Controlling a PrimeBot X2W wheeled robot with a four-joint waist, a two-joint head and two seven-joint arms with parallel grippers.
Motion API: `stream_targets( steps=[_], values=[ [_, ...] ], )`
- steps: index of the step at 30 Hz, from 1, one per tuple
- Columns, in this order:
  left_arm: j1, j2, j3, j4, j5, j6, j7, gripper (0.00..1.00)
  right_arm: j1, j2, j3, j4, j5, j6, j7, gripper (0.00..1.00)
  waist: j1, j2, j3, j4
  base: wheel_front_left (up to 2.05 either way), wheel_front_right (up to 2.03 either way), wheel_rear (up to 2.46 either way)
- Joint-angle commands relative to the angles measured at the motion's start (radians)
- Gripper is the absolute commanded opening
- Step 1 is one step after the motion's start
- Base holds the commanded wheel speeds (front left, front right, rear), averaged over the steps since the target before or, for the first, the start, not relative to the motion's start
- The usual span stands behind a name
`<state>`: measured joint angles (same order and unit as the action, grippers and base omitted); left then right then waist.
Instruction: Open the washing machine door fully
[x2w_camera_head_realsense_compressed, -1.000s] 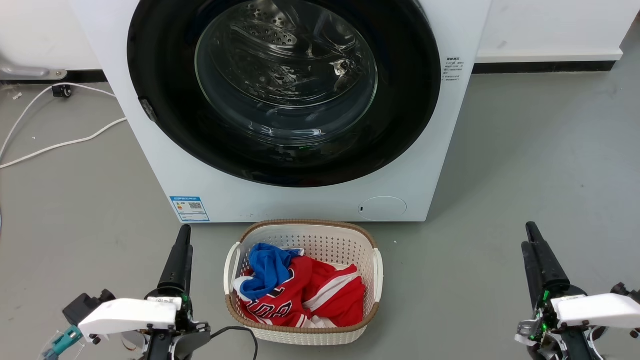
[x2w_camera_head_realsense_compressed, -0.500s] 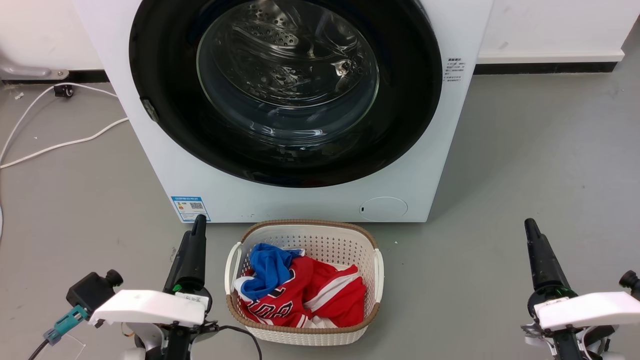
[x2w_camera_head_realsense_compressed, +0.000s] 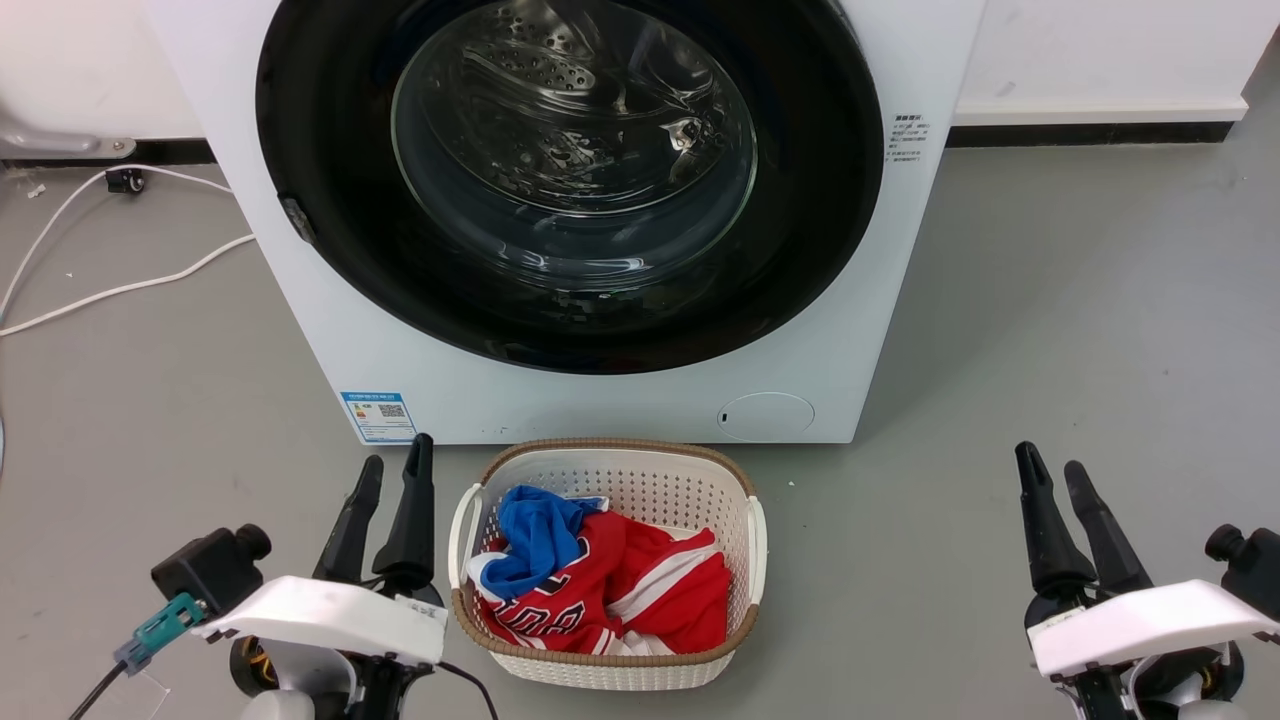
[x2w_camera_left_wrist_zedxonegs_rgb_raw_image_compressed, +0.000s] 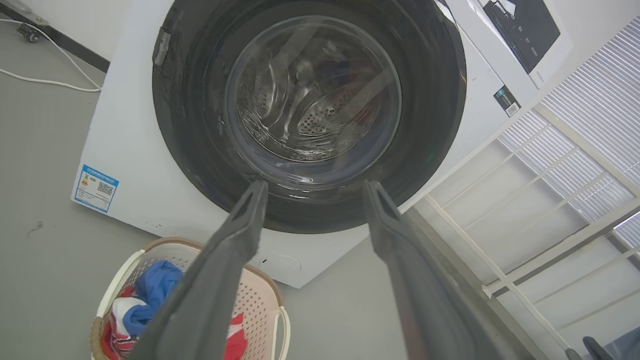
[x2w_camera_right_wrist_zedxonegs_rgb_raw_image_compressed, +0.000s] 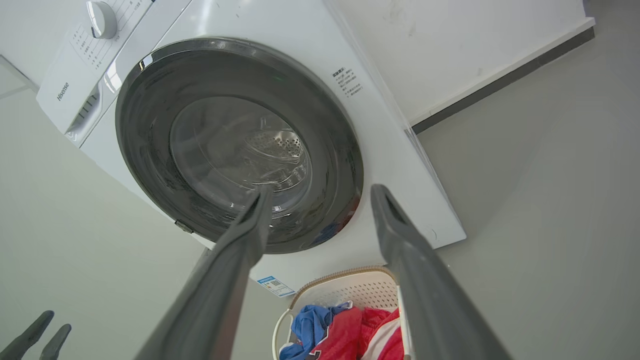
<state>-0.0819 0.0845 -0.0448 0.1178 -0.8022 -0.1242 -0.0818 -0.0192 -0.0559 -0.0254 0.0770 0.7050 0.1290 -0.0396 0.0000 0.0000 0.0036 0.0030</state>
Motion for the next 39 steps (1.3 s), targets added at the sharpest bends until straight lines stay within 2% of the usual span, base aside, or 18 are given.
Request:
stream_targets(
  steps=[1, 7, 24, 39],
  values=[
    [-0.018, 0.011, -0.007, -0.016, 0.051, 0.004, -0.011, 1.00, -0.007, -0.007, -0.002, -0.022, -0.045, 0.001, -0.007, 1.00, 0.0000, 0.0000, 0.000, 0.000, 0.00, 0.00, 0.00],
    [-0.024, 0.032, -0.037, -0.007, 0.170, 0.013, -0.032, 1.00, 0.005, -0.005, -0.008, -0.047, -0.157, 0.002, -0.008, 1.00, 0.0000, 0.0000, 0.000, 0.001, 0.00, 0.00, 0.00],
    [-0.040, 0.074, -0.104, 0.009, 0.383, 0.038, -0.082, 1.00, 0.041, 0.004, -0.003, -0.095, -0.386, 0.002, -0.024, 1.00, 0.0000, 0.0000, 0.000, -0.002, 0.00, 0.00, 0.00],
    [-0.049, 0.096, -0.130, 0.022, 0.503, 0.047, -0.118, 1.00, 0.058, 0.006, -0.005, -0.117, -0.500, 0.002, -0.038, 1.00, 0.0000, 0.0000, 0.004, -0.008, 0.00, 0.00, 0.00]
  ],
)
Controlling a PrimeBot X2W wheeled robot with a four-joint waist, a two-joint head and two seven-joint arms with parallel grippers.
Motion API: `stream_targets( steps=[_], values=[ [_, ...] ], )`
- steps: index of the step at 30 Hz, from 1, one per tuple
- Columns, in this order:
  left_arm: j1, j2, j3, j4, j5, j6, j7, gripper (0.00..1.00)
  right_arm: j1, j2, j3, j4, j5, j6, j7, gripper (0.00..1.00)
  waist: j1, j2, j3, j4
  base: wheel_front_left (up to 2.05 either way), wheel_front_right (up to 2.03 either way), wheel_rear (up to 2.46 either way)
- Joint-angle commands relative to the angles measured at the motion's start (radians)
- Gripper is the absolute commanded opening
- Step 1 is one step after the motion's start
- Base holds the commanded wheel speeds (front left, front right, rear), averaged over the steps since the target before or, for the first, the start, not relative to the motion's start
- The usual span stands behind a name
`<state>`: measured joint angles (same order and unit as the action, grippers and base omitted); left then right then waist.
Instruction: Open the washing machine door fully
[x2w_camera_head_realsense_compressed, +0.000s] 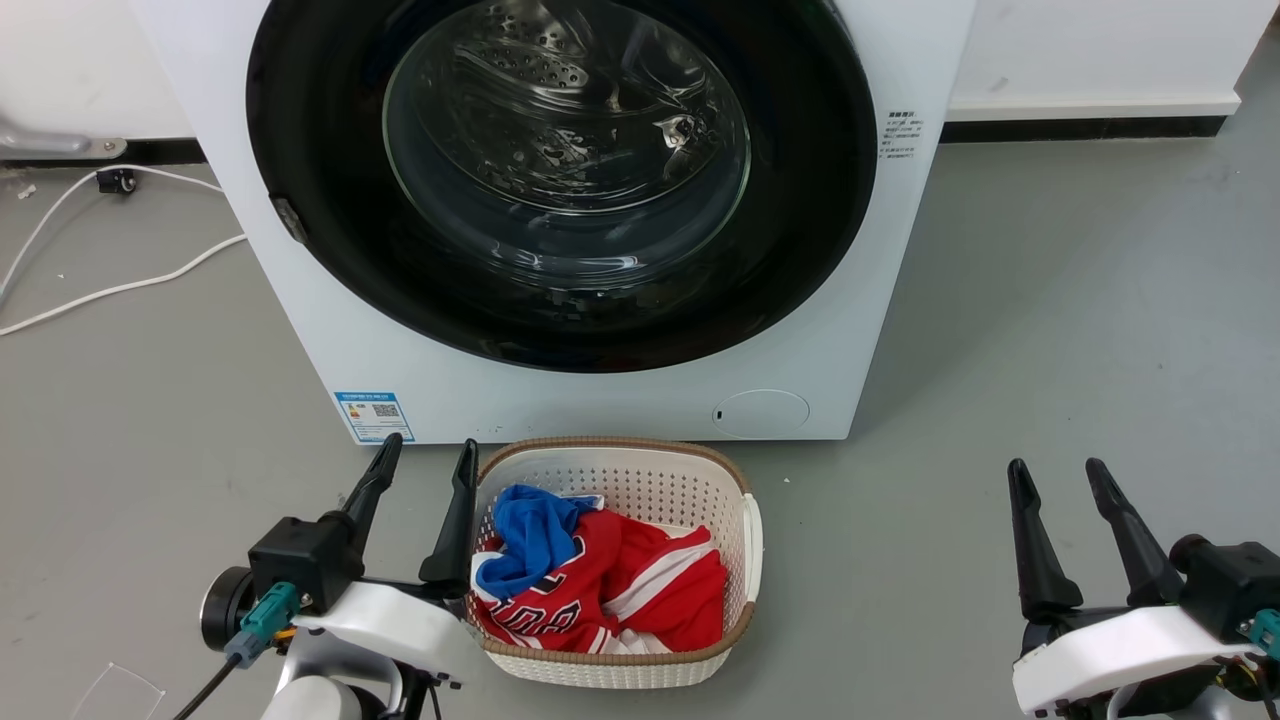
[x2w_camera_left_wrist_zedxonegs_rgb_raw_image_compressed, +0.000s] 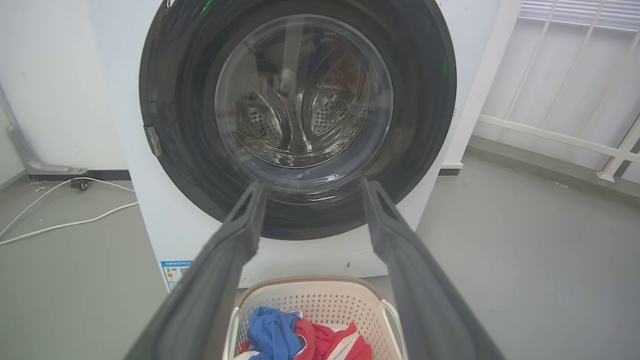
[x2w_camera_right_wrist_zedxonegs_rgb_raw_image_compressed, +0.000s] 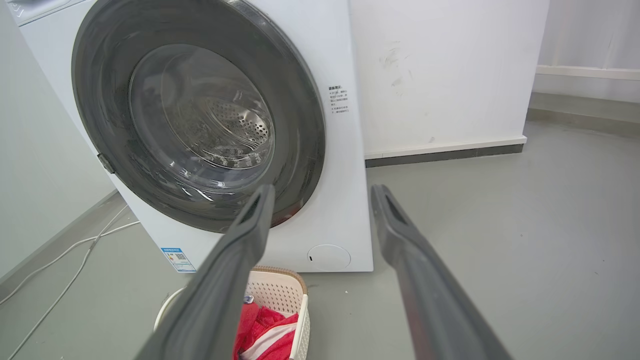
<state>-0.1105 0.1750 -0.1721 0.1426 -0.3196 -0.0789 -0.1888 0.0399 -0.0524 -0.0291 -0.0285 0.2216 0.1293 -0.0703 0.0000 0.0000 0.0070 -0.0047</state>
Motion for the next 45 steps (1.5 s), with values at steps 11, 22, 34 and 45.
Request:
stream_targets(
  steps=[11, 22, 34, 45],
  values=[
    [-0.023, 0.001, 0.001, 0.025, 0.067, -0.005, -0.030, 1.00, 0.004, 0.002, -0.004, -0.009, -0.063, 0.002, -0.018, 1.00, 0.0000, 0.0000, 0.004, -0.005, 0.00, 0.00, 0.00],
    [-0.017, -0.006, 0.015, 0.063, 0.119, -0.008, -0.053, 1.00, 0.022, 0.003, -0.008, -0.004, -0.112, 0.002, -0.028, 1.00, 0.0000, 0.0000, -0.002, -0.008, 0.00, 0.00, 0.00],
    [-0.015, -0.015, 0.031, 0.088, 0.160, -0.017, -0.074, 1.00, 0.029, 0.003, 0.000, -0.004, -0.164, 0.001, -0.041, 1.00, 0.0000, 0.0000, -0.004, -0.013, 0.00, 0.00, 0.00],
    [-0.019, -0.029, 0.044, 0.107, 0.155, -0.024, -0.077, 1.00, 0.009, 0.003, -0.005, 0.019, -0.149, 0.001, -0.052, 1.00, 0.0000, 0.0000, -0.003, -0.017, 0.00, 0.00, 0.00]
  ],
)
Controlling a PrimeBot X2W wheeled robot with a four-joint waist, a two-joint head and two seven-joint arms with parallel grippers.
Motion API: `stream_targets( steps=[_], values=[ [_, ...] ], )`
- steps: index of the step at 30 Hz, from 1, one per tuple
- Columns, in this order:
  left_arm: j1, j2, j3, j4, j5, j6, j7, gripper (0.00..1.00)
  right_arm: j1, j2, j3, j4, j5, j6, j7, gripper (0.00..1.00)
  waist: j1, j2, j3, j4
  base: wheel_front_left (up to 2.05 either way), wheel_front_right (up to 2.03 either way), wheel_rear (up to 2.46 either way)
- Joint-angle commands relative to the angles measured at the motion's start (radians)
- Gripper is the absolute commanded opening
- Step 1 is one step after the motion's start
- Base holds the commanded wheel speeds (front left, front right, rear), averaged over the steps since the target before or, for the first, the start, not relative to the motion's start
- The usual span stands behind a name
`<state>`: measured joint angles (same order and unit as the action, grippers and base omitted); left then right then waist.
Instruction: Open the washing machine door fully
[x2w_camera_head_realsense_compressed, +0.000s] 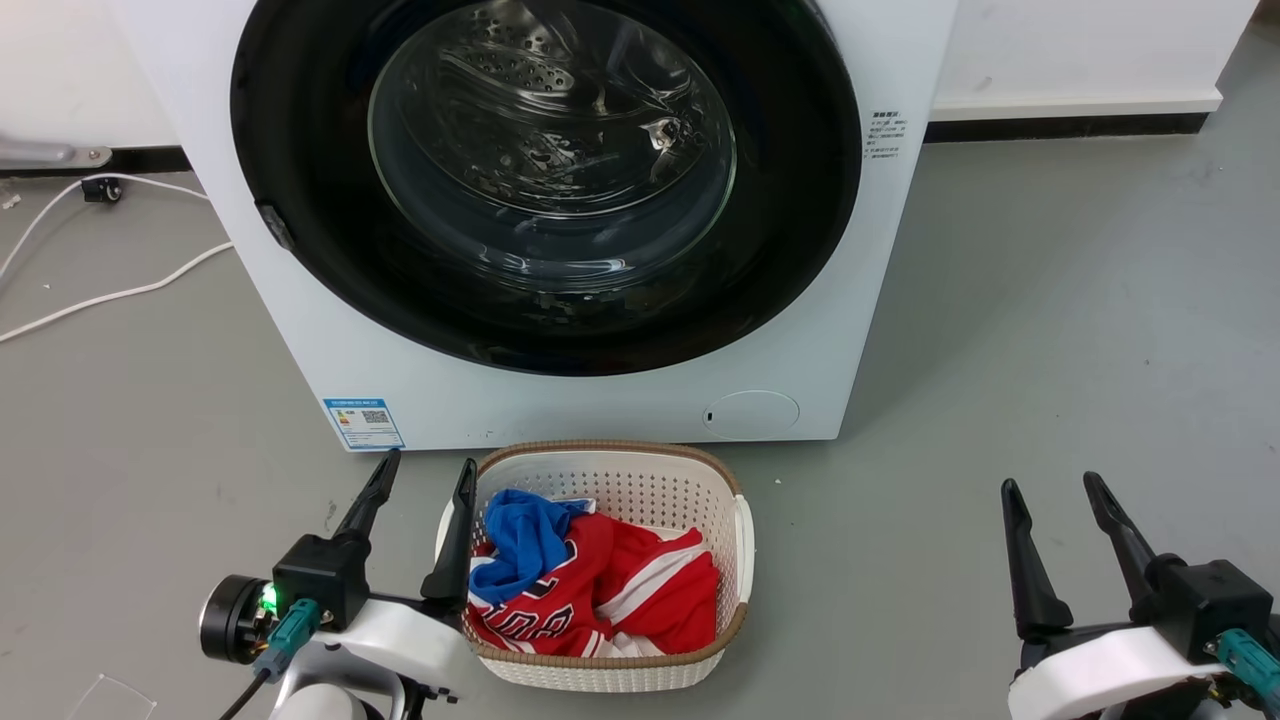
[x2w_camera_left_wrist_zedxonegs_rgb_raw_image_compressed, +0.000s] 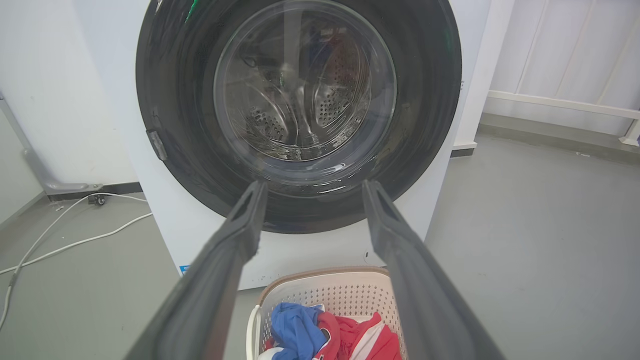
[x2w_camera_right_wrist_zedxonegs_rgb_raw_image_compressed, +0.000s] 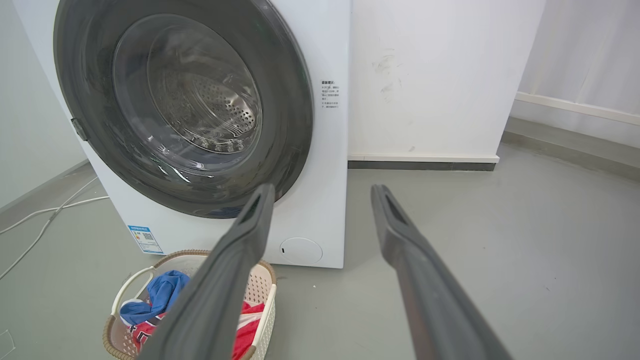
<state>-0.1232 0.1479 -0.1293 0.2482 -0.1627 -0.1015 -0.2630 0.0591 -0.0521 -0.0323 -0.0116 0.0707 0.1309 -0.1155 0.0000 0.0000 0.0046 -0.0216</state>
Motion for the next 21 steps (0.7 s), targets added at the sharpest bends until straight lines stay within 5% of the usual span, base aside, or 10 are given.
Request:
stream_targets(
  steps=[1, 5, 6, 7, 8, 14, 21],
  values=[
    [-0.004, -0.004, 0.003, 0.003, -0.003, -0.002, -0.003, 1.00, -0.012, 0.003, -0.001, 0.004, 0.000, 0.000, -0.007, 1.00, 0.0000, 0.0000, -0.001, 0.000, 0.00, 0.00, 0.00],
    [-0.001, -0.009, 0.007, 0.003, -0.005, -0.003, -0.003, 1.00, -0.014, 0.003, -0.004, 0.010, 0.006, 0.000, -0.009, 1.00, 0.0000, 0.0000, 0.000, 0.000, 0.00, 0.00, 0.00],
    [-0.001, -0.009, 0.007, 0.002, -0.004, -0.002, -0.003, 1.00, -0.015, 0.003, -0.005, 0.011, 0.011, 0.000, -0.010, 0.82, 0.0000, 0.0000, 0.001, 0.000, 0.00, 0.00, 0.00],
    [0.000, -0.010, 0.009, 0.002, -0.004, -0.003, -0.003, 1.00, -0.016, 0.003, -0.005, 0.013, 0.014, 0.000, -0.011, 0.27, 0.0000, 0.0000, 0.001, 0.000, 0.00, 0.00, 0.00],
    [0.000, -0.010, 0.009, 0.001, -0.004, -0.003, -0.003, 1.00, -0.018, 0.003, -0.006, 0.014, 0.020, 0.000, -0.012, 0.00, 0.0000, 0.0000, 0.002, 0.000, 0.00, 0.00, 0.00],
    [-0.002, -0.014, 0.016, 0.002, -0.002, -0.005, -0.003, 1.00, -0.016, 0.003, -0.026, 0.032, 0.108, 0.000, -0.013, 0.00, 0.0000, 0.0000, 0.005, 0.001, 0.00, 0.00, 0.00],
    [-0.001, -0.018, 0.024, 0.000, 0.004, -0.004, -0.003, 1.00, -0.051, 0.003, -0.053, 0.162, 0.823, 0.000, -0.040, 0.00, 0.0000, 0.0000, 0.005, 0.002, 0.00, 0.00, 0.00]
  ],
)
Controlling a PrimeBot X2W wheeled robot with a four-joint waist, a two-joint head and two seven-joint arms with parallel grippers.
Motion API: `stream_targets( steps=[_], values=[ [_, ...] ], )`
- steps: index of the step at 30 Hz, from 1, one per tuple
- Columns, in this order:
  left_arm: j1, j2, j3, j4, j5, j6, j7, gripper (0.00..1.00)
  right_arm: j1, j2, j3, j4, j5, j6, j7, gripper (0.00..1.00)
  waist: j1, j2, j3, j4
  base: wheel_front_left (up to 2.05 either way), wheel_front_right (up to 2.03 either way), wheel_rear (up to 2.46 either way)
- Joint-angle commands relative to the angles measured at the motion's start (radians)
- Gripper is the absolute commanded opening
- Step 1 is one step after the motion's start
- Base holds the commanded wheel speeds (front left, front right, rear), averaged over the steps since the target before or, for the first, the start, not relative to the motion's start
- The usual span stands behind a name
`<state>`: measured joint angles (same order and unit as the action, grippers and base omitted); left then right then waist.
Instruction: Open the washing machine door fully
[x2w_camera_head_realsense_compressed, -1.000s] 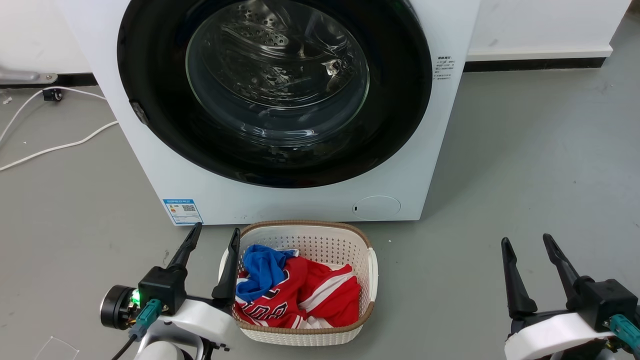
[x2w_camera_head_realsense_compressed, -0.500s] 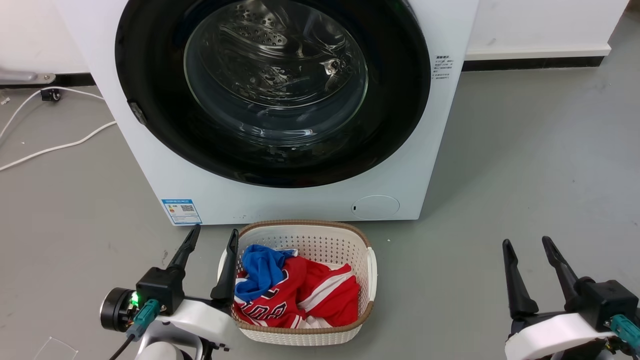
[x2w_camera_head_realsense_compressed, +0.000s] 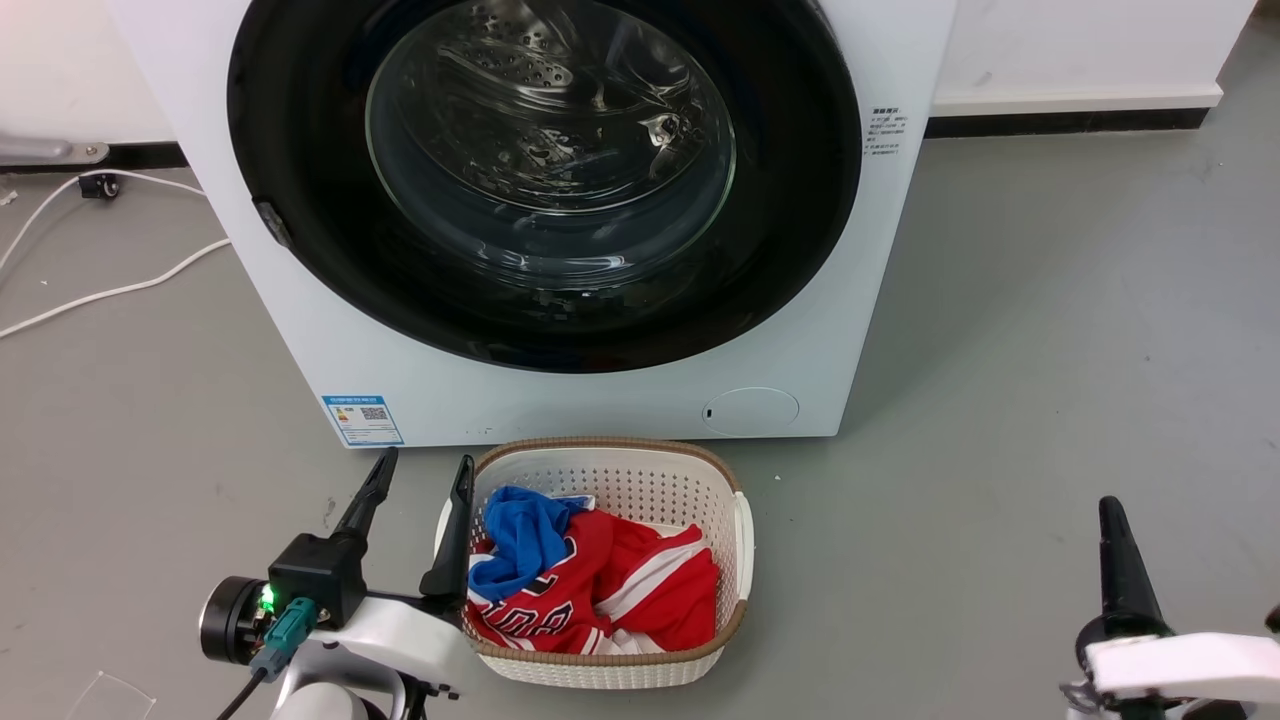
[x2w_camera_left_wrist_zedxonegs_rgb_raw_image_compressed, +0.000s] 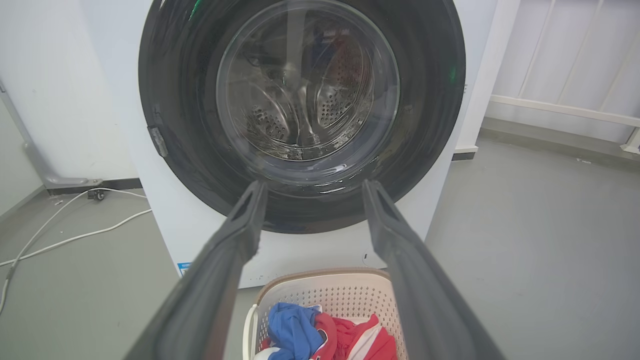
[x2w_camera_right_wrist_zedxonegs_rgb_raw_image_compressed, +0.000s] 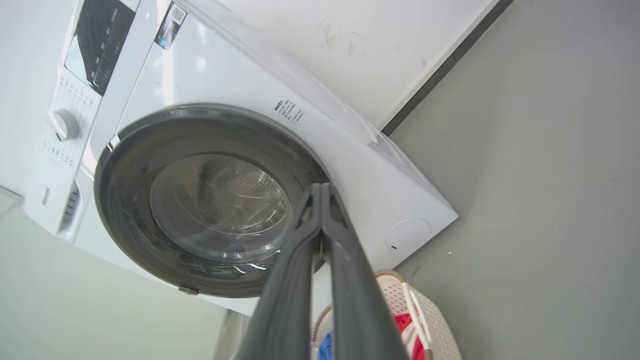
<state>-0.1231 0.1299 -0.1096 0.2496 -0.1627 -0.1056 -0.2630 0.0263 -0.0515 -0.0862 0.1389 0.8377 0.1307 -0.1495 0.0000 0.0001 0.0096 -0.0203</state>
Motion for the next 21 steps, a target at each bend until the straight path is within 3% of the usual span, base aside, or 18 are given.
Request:
stream_targets(
  steps=[1, 5, 8, 14, 21],
  values=[
    [-0.001, -0.002, 0.005, -0.001, 0.005, 0.000, -0.003, 1.00, -0.028, 0.002, 0.005, 0.030, 0.182, 0.000, -0.010, 0.00, 0.0000, -0.0001, -0.001, 0.001, 0.00, 0.00, 0.00],
    [-0.001, -0.005, 0.007, -0.004, 0.008, 0.002, -0.003, 1.00, -0.084, 0.001, 0.005, 0.086, 0.545, 0.000, 0.007, 0.00, 0.0000, -0.0001, 0.003, 0.002, 0.00, 0.00, 0.00],
    [-0.007, -0.006, 0.009, -0.008, 0.011, 0.002, -0.003, 1.00, -0.141, 0.002, -0.018, 0.122, 0.694, 0.000, 0.032, 0.00, 0.0000, -0.0001, 0.011, 0.004, 0.00, 0.00, 0.00],
    [-0.034, -0.015, 0.002, -0.023, 0.020, -0.001, -0.003, 1.00, -0.326, -0.044, -0.046, 0.231, 0.776, 0.000, 0.103, 0.00, 0.0000, -0.0001, 0.052, 0.022, 0.00, 0.00, 0.00],
    [-0.079, -0.024, -0.018, -0.056, 0.027, -0.007, -0.002, 1.00, -0.632, -0.153, -0.046, 0.408, 0.828, 0.000, 0.204, 0.00, 0.0000, -0.0001, 0.145, 0.062, 0.00, 0.00, 0.00]
  ],
)
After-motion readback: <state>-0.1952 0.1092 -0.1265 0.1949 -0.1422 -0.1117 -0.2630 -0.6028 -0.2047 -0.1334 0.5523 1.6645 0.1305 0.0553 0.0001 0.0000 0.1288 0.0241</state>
